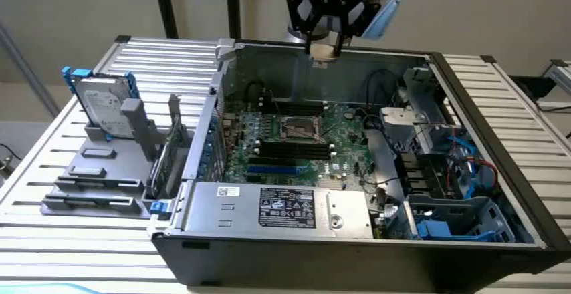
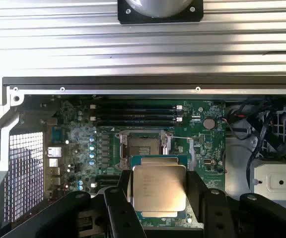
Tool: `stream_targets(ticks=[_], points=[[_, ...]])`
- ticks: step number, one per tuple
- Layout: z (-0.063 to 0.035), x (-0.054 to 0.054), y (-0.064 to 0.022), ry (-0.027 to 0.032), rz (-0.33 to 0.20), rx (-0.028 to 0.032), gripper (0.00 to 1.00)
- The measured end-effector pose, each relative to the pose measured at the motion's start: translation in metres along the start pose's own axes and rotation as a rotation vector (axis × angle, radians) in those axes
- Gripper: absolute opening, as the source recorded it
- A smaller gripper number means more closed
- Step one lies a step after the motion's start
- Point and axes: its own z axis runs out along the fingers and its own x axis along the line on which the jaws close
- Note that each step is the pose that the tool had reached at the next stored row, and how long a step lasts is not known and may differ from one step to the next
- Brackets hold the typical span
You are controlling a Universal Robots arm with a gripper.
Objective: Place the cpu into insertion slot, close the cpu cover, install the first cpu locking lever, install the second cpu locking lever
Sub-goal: 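Place the cpu into insertion slot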
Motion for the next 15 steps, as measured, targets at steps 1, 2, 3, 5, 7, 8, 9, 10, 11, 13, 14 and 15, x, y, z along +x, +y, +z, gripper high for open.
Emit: stream_targets(ticks=[1,2,3,5,7,8,9,10,11,13,14,15], points=[[0.0000,0.0000,0.0000,0.0000,0.000,0.0000,0.55],[0.0000,0.0000,0.0000,0.0000,0.000,0.0000,0.55],[0.0000,0.0000,0.0000,0.0000,0.000,0.0000,0.55],[0.0000,0.0000,0.0000,0.0000,0.000,0.0000,0.55],[0.0000,0.0000,0.0000,0.0000,0.000,0.0000,0.55],[0.0000,0.0000,0.0000,0.0000,0.000,0.0000,0.55],[0.0000,0.0000,0.0000,0.0000,0.000,0.0000,0.55],[0.0000,0.0000,0.0000,0.0000,0.000,0.0000,0.55],[0.0000,0.0000,0.0000,0.0000,0.000,0.0000,0.55],[0.0000,0.0000,0.0000,0.0000,0.000,0.0000,0.55],[0.0000,0.0000,0.0000,0.0000,0.000,0.0000,0.55],[0.0000,0.0000,0.0000,0.0000,0.000,0.0000,0.55]])
